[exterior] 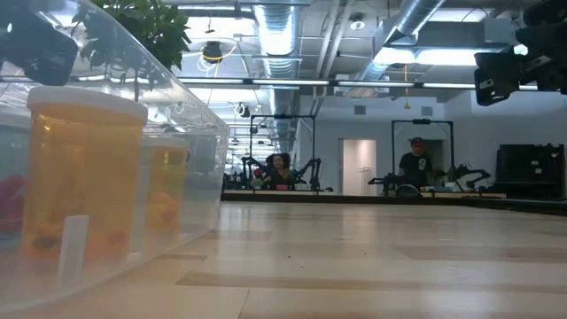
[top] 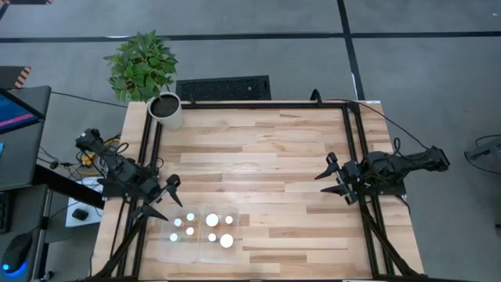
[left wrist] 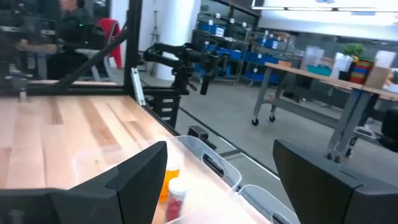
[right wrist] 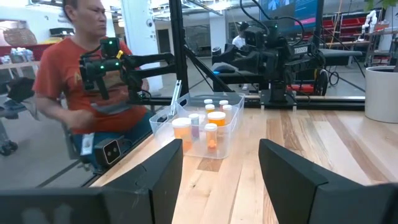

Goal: Pick and place medicine bottles into bin by pill shape (circle, oval)
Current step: Return to Home Position

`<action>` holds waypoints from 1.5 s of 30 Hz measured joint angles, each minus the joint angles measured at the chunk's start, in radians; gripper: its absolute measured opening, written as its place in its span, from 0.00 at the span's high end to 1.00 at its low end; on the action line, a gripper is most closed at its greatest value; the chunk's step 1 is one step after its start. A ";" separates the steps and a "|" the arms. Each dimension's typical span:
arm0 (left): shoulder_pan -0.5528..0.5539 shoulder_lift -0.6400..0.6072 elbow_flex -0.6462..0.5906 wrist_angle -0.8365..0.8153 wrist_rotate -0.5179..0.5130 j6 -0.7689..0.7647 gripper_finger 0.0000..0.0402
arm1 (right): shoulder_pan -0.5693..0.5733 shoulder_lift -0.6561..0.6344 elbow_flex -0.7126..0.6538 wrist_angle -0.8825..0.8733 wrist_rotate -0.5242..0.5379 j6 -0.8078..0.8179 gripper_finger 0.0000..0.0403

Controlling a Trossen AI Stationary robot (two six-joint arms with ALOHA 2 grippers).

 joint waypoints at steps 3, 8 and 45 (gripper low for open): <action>0.000 0.000 0.000 -0.005 -0.020 0.000 0.29 | 0.000 0.000 0.000 0.000 0.000 0.000 0.44; 0.000 0.000 0.000 -0.008 -0.040 0.013 0.29 | 0.000 0.000 0.000 0.000 0.000 0.000 0.44; 0.000 0.000 -0.002 -0.007 -0.038 0.017 0.29 | 0.000 0.000 0.000 0.000 0.000 0.000 0.44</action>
